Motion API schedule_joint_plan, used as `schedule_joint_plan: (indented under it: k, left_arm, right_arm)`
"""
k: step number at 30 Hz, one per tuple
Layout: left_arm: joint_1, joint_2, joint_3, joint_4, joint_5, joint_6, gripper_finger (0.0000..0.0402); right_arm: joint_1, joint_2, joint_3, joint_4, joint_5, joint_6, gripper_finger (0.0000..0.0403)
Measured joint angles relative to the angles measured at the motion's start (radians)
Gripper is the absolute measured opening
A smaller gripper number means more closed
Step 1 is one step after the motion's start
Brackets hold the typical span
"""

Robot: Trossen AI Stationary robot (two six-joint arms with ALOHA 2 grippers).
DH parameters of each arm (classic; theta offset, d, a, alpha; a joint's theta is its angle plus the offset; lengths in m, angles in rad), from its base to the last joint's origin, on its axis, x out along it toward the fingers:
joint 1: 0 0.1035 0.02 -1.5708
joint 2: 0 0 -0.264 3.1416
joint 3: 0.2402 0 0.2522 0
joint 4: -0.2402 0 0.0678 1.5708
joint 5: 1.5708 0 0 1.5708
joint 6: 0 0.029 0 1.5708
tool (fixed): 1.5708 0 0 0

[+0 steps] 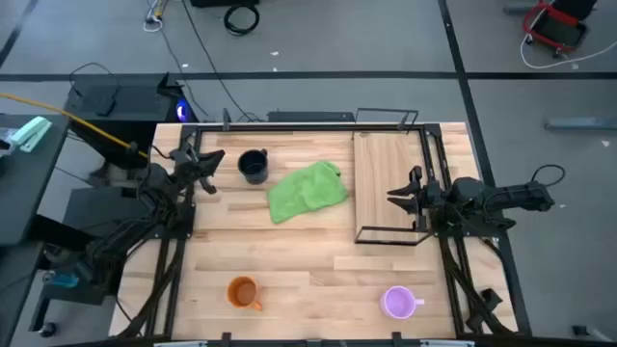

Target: Stack small to large cups/mugs on shelf

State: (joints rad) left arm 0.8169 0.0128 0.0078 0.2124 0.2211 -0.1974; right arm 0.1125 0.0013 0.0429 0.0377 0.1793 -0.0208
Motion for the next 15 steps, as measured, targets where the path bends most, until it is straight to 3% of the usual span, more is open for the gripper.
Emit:
schedule_joint_plan:
  k: [15]
  left_arm:
    - [0.000, 0.000, 0.000, 0.000, 0.000, 0.000, 0.0028]
  right_arm:
    - [0.000, 0.000, 0.000, 0.000, 0.000, 0.000, 0.0084]
